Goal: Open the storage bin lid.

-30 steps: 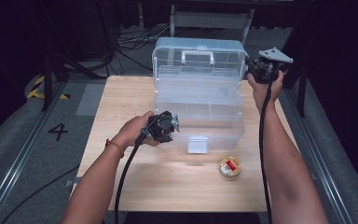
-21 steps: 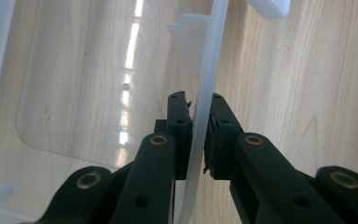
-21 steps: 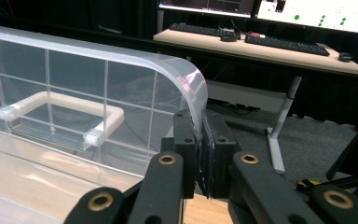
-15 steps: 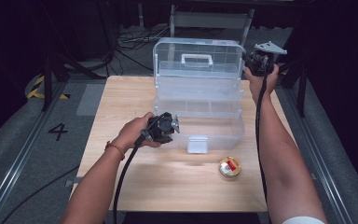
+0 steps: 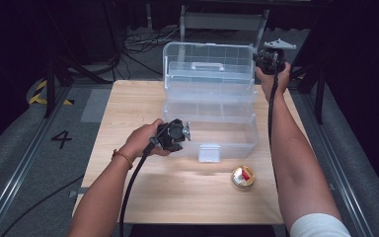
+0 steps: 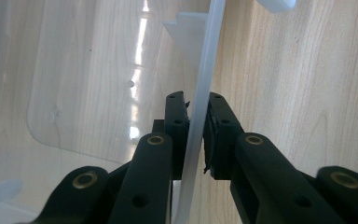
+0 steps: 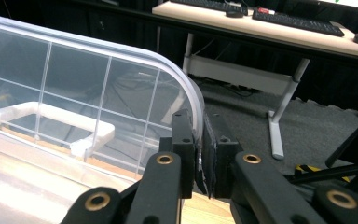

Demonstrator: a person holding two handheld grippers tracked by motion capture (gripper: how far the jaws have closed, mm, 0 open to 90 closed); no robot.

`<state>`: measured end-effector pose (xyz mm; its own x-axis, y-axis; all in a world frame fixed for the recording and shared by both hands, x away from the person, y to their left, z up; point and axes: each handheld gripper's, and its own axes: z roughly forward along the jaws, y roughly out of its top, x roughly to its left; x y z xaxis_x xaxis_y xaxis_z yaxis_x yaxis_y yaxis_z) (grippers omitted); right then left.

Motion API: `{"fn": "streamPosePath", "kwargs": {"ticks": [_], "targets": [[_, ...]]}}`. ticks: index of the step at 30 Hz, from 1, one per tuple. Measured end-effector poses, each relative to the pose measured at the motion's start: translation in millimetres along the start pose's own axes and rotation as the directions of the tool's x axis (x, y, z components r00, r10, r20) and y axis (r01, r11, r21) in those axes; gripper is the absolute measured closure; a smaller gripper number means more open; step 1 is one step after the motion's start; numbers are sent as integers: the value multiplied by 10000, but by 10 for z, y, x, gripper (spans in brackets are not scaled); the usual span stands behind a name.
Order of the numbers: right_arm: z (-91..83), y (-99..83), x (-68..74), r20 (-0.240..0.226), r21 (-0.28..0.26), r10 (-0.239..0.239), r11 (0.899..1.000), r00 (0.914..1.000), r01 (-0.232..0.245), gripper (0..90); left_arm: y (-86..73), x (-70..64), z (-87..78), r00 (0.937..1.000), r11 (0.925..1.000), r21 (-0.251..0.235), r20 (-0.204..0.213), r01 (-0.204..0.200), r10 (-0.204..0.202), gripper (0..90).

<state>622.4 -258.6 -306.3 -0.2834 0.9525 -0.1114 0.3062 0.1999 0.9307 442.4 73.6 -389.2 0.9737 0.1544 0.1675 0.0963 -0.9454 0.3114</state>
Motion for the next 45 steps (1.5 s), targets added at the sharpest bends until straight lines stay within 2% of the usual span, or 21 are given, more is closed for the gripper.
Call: {"fn": "streamPosePath", "kwargs": {"ticks": [4, 13, 19, 22, 24, 29, 32, 35, 37, 41, 45], "targets": [[93, 11, -33, -101, 253, 285, 9993, 9995, -283, 847, -12, -13, 4, 9999, 9999, -127, -100, 47, -48, 812], [241, 30, -48, -109, 769, 237, 9968, 9997, -228, 845, -49, -40, 12, 9994, 9986, -478, -283, 206, -219, 801], [290, -2, -74, -155, 812, 415, 9959, 9990, -401, 846, -78, -40, 17, 9992, 9968, -754, -290, 265, -288, 797], [322, -9, -91, -236, 895, 421, 9952, 9988, -398, 844, -72, -48, 17, 9990, 9970, -718, -331, 290, -315, 794], [354, -15, -124, -382, 990, 591, 9936, 9975, -550, 844, -73, -55, 20, 9986, 9967, -739, -384, 324, -353, 792], [426, -27, -137, -414, 1209, 557, 9914, 9976, -503, 840, -77, -56, 24, 9985, 9962, -789, -394, 355, -387, 790], [483, -37, -158, -480, 1428, 852, 9867, 9952, -776, 841, -83, -59, 29, 9983, 9957, -851, -405, 376, -412, 788], [526, -35, -171, -539, 1667, 781, 9836, 9955, -682, 836, -80, -64, 31, 9983, 9959, -838, -433, 343, -380, 788], [552, -30, -184, -589, 1826, 910, 9800, 9941, -789, 835, -78, -62, 29, 9985, 9965, -788, -440, 281, -316, 788], [601, -43, -163, -424, 2045, 617, 9775, 9972, -517, 825, -87, -60, 39, 9985, 9953, -916, -404, 322, -361, 787], [629, -64, -186, -473, 2073, 872, 9754, 9951, -756, 822, -87, -64, 42, 9984, 9953, -913, -432, 328, -369, 785]]}}
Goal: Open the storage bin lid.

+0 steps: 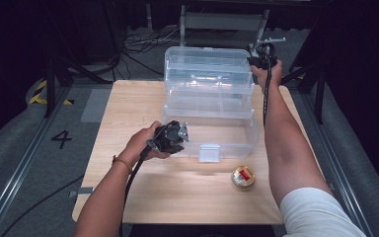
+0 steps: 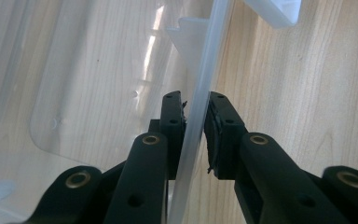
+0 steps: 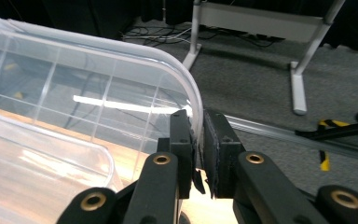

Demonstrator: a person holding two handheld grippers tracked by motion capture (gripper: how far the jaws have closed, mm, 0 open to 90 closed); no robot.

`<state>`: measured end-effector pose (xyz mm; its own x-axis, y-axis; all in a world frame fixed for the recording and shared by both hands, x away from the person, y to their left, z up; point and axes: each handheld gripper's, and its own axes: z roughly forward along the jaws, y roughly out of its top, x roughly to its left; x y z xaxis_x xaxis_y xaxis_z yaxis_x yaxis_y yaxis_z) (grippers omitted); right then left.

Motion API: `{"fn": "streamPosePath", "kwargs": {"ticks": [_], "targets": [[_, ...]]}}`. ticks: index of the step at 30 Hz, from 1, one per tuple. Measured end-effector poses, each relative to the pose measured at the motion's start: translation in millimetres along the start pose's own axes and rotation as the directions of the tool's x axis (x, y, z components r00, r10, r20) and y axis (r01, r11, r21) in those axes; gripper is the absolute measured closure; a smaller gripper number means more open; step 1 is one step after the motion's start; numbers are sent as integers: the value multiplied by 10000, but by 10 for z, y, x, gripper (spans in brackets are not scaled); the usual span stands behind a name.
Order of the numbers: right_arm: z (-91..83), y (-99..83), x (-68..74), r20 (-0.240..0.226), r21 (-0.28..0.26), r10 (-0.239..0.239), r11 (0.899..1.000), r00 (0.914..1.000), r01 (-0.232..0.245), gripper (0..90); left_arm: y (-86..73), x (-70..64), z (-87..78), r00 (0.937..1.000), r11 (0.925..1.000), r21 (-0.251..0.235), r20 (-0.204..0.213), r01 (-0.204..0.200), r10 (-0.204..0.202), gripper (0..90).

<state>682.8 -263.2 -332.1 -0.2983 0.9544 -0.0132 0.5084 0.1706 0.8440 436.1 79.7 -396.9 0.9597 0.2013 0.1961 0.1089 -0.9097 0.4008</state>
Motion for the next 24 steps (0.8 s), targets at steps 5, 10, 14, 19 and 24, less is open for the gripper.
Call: {"fn": "streamPosePath", "kwargs": {"ticks": [5, 10, 14, 19, 24], "targets": [[-22, 17, -15, 26, 273, -142, 9995, 9999, 141, 842, 2, 4, 19, 9997, 10000, 9, -242, -24, 25, 787], [-85, -6, -54, 86, 404, -194, 9990, 9998, 191, 854, 14, 17, 37, 9998, 9998, -33, -114, 173, -173, 776], [-143, -59, -109, 163, 521, -271, 9983, 9995, 262, 832, 6, 25, 34, 9998, 9998, -72, -66, 186, -186, 777], [-254, -133, -134, 172, 477, -432, 9980, 9989, 423, 795, -17, 27, 37, 9995, 9991, -285, -8, 329, -329, 775], [-400, -206, -79, 5, 407, -994, 9942, 9950, 993, 794, -60, 9, 40, 9993, 9972, -675, -169, 316, -328, 768]]}}
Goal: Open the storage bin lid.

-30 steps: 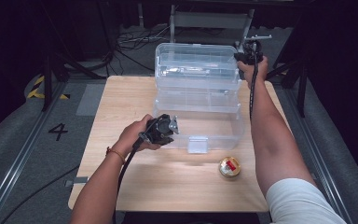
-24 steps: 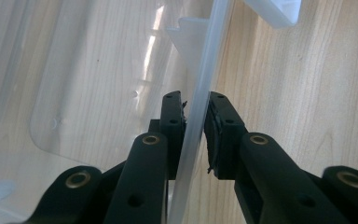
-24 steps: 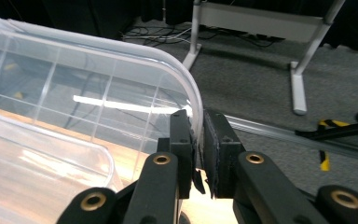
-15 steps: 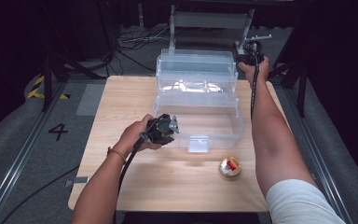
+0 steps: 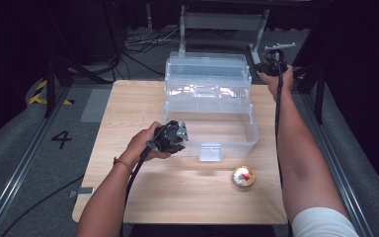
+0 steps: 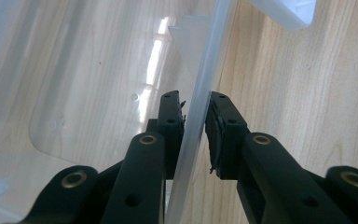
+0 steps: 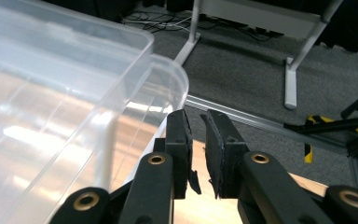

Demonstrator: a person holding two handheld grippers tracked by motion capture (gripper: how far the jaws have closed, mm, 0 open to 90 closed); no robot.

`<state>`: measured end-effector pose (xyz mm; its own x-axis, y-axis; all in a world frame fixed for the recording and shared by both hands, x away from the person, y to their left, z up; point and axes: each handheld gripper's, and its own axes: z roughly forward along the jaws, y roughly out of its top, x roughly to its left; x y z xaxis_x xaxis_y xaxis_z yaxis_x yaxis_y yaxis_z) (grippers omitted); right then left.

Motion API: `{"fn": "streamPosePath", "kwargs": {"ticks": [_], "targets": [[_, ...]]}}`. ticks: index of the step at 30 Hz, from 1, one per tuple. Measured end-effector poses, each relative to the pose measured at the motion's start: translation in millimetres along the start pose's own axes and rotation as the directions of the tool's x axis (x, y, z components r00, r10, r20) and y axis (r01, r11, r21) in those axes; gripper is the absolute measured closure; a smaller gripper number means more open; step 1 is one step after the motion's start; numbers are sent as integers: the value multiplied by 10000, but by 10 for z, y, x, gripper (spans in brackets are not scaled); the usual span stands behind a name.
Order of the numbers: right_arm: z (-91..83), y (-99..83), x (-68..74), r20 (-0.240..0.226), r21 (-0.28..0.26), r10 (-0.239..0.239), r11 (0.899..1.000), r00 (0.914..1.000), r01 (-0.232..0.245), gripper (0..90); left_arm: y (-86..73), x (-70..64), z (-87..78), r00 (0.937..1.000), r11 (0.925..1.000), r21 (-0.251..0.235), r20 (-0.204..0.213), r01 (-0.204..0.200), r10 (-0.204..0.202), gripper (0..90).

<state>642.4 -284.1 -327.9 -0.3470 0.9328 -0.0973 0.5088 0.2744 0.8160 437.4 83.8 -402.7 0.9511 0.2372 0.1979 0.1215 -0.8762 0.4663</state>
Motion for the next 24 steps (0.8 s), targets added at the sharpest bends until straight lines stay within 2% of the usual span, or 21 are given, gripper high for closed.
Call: {"fn": "streamPosePath", "kwargs": {"ticks": [8, 13, 18, 24], "targets": [[-305, -139, 79, -544, -107, -575, 9983, 9969, 570, 831, -74, -5, -15, 9995, 9982, -525, -56, 301, -304, 761], [-487, -199, 136, -650, -323, -794, 9965, 9947, 775, 826, -74, -23, -24, 9988, 9975, -540, -178, 452, -462, 753], [-708, -262, 198, -804, -288, -1245, 9920, 9890, 1226, 841, -66, -74, -76, 9957, 9971, -389, -638, 649, -673, 742], [-927, -373, 247, -987, -240, -1588, 9873, 9824, 1572, 837, -75, -84, -89, 9946, 9963, -403, -681, 759, -785, 736]]}}
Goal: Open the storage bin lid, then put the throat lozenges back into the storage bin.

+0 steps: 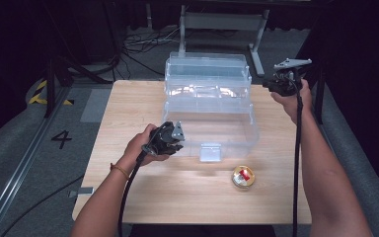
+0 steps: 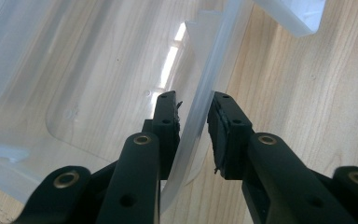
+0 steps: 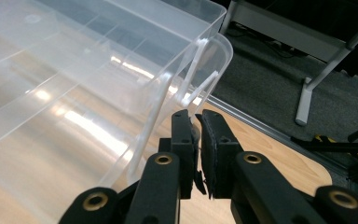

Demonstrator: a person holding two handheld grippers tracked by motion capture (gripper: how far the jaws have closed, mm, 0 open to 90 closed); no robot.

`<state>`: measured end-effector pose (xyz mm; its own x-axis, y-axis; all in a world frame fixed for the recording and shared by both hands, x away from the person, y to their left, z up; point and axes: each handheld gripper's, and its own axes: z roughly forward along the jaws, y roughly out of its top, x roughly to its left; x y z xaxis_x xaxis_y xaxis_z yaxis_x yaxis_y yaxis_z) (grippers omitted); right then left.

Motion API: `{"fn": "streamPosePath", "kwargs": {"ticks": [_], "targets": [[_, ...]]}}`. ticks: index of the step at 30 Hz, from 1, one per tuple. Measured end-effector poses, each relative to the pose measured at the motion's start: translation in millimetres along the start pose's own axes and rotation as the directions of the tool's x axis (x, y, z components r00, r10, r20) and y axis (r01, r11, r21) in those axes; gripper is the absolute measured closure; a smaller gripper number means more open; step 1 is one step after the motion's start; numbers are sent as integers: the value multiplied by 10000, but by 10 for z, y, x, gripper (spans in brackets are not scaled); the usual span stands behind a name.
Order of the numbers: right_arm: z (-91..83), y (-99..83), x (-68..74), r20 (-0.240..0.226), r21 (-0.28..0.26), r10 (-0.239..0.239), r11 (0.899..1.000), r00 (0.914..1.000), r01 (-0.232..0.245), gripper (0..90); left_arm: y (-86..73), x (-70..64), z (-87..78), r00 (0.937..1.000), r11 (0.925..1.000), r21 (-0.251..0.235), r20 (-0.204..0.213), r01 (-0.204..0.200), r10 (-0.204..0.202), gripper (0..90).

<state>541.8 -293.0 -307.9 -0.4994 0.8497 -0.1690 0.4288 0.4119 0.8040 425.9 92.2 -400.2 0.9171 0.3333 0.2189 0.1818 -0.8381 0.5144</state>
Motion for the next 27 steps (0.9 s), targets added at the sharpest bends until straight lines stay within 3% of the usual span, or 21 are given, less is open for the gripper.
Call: {"fn": "streamPosePath", "kwargs": {"ticks": [6, 14, 17, 22, 24, 27], "targets": [[-164, -133, 82, -244, 87, -348, 9994, 9991, 350, 832, -36, 25, 0, 9996, 9989, -422, 206, 202, -193, 740], [-373, -387, 226, -938, 430, -685, 9964, 9932, 728, 786, -56, 21, -4, 9992, 9969, -685, 91, 396, -391, 722], [-433, -477, 278, -1217, 646, -863, 9934, 9888, 947, 775, -52, 21, -16, 9985, 9969, -564, 11, 548, -548, 597], [-515, -628, 373, -1577, 939, -1032, 9885, 9821, 1190, 723, -54, 1, -130, 9952, 9904, -1142, -488, 783, -843, 472], [-550, -688, 408, -1733, 1038, -1057, 9867, 9792, 1248, 695, -63, -18, -219, 9945, 9888, -1291, -626, 754, -840, 383], [-598, -777, 456, -1847, 1200, -1157, 9830, 9760, 1393, 676, -98, -36, -330, 9891, 9825, -1569, -915, 999, -1152, 312]]}}
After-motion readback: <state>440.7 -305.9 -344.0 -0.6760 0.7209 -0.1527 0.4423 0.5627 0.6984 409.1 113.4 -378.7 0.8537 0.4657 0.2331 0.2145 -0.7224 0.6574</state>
